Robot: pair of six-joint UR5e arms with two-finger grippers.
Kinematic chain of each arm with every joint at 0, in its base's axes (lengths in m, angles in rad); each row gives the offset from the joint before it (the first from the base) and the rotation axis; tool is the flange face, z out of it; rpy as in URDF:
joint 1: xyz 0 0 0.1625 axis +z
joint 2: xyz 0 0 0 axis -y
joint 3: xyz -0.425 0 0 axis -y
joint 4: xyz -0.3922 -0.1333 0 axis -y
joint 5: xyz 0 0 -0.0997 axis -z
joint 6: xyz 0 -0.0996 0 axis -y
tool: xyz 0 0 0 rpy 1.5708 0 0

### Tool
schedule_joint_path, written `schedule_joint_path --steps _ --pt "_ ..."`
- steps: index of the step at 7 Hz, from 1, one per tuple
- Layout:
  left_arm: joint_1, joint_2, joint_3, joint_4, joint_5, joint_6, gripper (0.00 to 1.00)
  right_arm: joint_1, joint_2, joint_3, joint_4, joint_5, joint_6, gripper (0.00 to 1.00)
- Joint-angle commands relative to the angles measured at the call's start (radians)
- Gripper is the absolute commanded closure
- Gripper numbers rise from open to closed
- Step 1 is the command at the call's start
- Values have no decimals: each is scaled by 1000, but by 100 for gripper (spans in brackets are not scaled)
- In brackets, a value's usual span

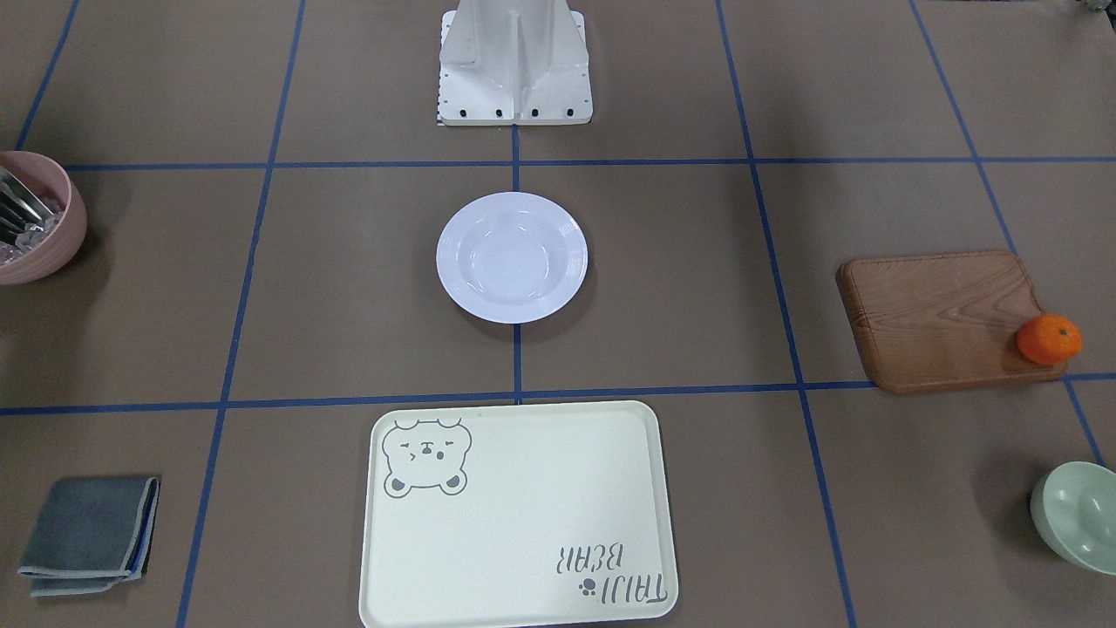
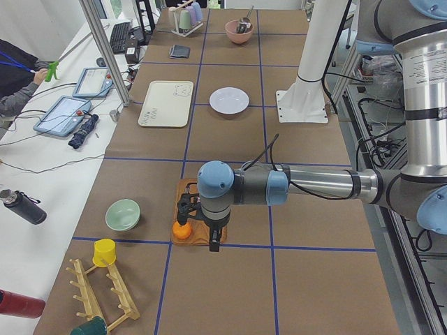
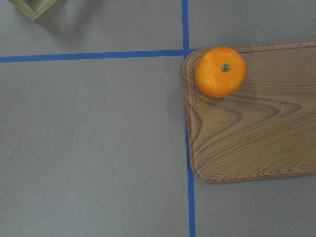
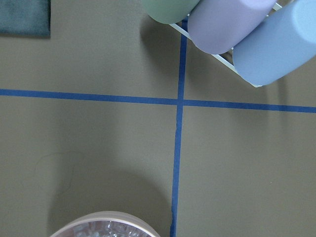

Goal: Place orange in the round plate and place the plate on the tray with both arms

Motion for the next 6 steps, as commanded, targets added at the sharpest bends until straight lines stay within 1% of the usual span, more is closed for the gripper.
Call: schedule_joint_path --steps 1,2,3,4,5,6 --pt "-1 -3 -5 -142 -3 -6 1 -1 18 12 71 0 0 0" --pt "-1 -5 4 -240 0 -10 1 -4 19 6 228 -2 2 0" --pt "-1 -6 16 -352 -1 -9 1 -4 15 -38 407 -7 2 0" --pt "1 -108 93 -458 -4 -13 1 -4 0 -74 523 12 5 0" --pt "1 -126 136 -474 -9 -9 1 -3 -1 -85 544 18 3 0" --pt "1 -129 139 -479 -9 -6 1 -4 0 -85 550 21 -3 0"
